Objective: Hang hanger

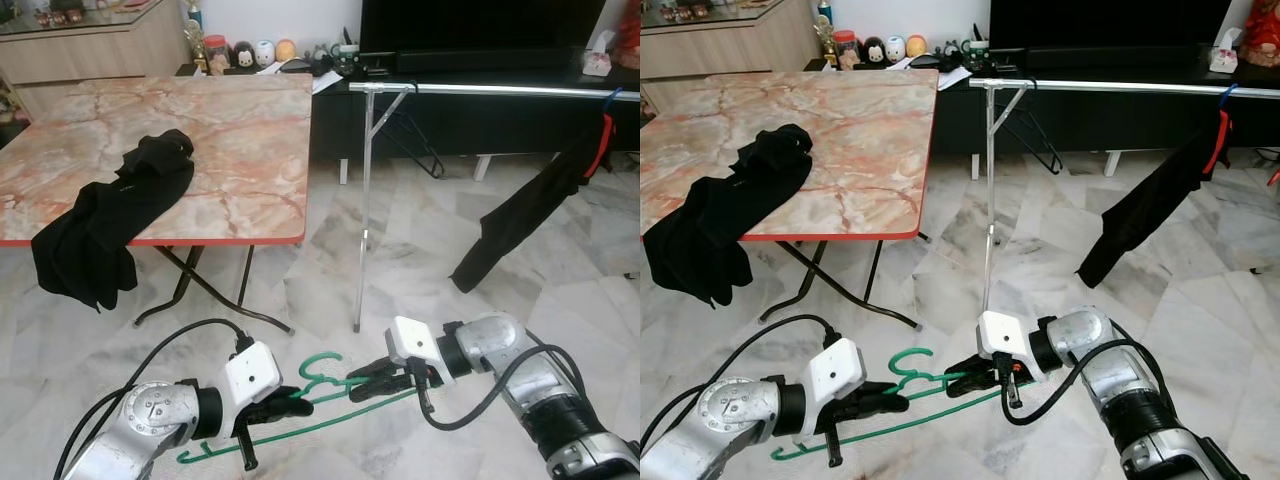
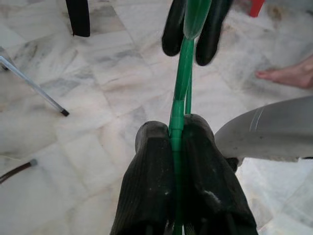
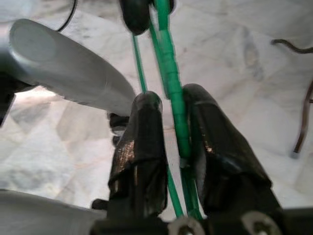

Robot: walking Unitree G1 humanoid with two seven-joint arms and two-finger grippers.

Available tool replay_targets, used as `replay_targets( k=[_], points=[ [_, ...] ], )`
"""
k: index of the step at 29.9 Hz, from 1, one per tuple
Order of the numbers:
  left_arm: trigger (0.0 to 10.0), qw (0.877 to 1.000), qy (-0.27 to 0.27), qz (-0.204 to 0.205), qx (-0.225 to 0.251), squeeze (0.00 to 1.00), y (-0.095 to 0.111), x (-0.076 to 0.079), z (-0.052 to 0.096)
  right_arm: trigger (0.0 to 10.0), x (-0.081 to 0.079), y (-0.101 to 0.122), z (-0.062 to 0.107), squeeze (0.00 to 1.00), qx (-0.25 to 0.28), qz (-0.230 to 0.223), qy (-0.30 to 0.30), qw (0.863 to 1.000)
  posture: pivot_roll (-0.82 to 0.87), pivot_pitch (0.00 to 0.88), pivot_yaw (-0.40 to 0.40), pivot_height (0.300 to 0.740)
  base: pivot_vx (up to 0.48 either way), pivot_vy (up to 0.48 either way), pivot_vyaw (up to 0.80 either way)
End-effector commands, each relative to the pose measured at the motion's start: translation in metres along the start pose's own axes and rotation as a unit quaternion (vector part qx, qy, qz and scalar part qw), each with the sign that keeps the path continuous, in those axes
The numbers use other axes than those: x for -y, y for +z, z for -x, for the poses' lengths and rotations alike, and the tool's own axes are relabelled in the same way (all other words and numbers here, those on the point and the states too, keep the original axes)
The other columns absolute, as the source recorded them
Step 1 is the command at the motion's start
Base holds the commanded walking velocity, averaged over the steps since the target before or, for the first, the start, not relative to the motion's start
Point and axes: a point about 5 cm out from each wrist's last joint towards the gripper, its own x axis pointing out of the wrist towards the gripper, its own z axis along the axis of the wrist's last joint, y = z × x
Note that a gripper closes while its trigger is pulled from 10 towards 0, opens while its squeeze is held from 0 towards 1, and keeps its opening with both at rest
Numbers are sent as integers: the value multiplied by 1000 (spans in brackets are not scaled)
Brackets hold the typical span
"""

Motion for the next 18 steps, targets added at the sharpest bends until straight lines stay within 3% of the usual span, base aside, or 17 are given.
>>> replay_targets(
  k=[1, 7, 18],
  points=[
    [0, 1000, 21, -4, -21, 0, -6, -6, 3, 10000, -4, 5, -6, 1000, 11, 12, 30, 999, -39, 0, 19, 732, 0, 0, 0],
    [0, 998, 24, -30, -54, 0, -15, -7, 4, 10000, -8, -1, -6, 1000, -3, 0, 42, 999, -38, 0, 17, 732, 0, 0, 0],
    [0, 992, 25, -54, -111, 0, -36, -5, 7, 10000, -5, -13, -13, 1000, -26, -5, 8, 1000, -39, 0, 15, 732, 0, 0, 0]
  ],
)
